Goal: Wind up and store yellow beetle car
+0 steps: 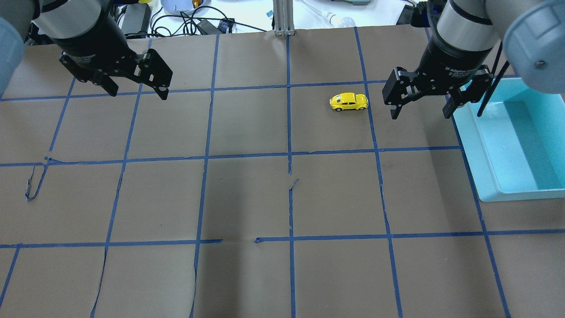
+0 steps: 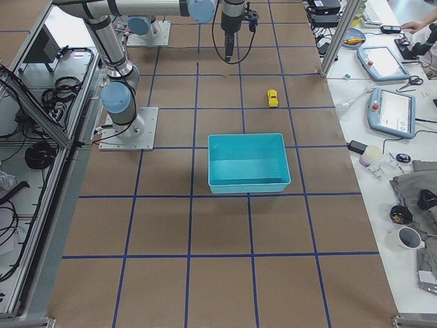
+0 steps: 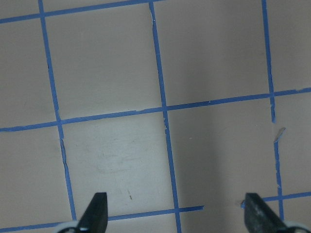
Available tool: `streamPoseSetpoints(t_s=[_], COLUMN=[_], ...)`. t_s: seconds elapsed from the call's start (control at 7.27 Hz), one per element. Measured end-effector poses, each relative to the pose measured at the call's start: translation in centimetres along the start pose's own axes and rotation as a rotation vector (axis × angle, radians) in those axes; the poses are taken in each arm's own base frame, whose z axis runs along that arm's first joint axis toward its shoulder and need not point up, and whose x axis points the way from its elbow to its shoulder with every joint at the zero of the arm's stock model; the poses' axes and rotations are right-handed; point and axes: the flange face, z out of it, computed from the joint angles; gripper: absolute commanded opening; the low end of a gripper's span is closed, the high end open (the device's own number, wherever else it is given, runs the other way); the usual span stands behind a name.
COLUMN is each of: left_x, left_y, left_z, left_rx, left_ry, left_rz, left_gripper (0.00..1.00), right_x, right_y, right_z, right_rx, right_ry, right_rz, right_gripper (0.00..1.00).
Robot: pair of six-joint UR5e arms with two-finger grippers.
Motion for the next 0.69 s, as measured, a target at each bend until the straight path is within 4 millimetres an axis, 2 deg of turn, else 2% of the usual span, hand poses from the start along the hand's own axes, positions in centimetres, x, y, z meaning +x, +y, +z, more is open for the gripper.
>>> streamPoseSetpoints(t_s=[0.69], left_x=[-0.04], left_y=[0.0], left_z=[0.0], left_rx=[0.0], left_ry=[-0.001], left_rz=[0.0], left_gripper=[1.0], right_x=[-0.1], right_y=[-0.29], right_z=[0.44], right_rx=[-0.009], right_ry=[-0.007], right_rz=[0.006], right_gripper=[1.0])
